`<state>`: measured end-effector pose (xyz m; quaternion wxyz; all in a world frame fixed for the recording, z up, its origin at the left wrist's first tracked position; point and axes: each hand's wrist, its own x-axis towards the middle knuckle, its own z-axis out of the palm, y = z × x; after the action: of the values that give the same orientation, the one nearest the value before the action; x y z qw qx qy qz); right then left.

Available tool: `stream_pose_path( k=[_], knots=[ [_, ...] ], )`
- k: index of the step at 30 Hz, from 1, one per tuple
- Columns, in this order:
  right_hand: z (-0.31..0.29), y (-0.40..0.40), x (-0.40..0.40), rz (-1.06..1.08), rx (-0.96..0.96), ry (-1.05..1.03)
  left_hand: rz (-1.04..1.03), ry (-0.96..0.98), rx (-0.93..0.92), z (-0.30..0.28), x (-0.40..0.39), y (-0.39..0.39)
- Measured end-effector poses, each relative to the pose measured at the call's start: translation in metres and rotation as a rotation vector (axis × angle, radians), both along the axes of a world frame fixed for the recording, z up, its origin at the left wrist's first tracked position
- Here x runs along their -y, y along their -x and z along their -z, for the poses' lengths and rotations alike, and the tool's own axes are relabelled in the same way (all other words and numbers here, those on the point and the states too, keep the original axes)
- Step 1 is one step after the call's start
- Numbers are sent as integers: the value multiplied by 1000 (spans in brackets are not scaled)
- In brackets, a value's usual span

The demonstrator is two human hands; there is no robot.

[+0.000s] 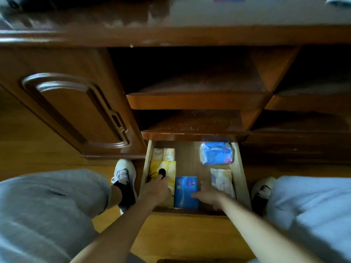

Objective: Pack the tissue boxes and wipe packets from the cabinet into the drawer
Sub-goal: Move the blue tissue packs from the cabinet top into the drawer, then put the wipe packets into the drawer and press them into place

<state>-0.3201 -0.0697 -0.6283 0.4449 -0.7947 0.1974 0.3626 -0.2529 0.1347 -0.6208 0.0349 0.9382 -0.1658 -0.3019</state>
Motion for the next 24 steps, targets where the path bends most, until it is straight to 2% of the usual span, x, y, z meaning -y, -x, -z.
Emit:
stream_pose_path(
  k=[2,4,6,10,13,16,18,22,24],
  knots=[
    [-30,-12,10,-31,66,117,4,-34,-27,-28,-2,-6],
    [-70,-30,24,13,227,180,15,-54,9,-72,4,-21],
    [-125,-49,41,88,461,205,41,9,175,-131,16,-40],
    [-255,-69,79,215,957,276,84,307,568,-271,46,-63],
    [-336,-73,100,256,1205,324,90,527,828,-358,69,-71],
    [-384,-84,125,209,1287,535,61,649,928,-412,98,-90],
    [-402,-98,148,156,1244,706,62,677,922,-428,120,-111],
    [-404,-121,197,69,1040,932,110,688,910,-427,163,-161],
    [-396,-129,210,38,1088,1034,128,686,888,-420,188,-185]
  ],
)
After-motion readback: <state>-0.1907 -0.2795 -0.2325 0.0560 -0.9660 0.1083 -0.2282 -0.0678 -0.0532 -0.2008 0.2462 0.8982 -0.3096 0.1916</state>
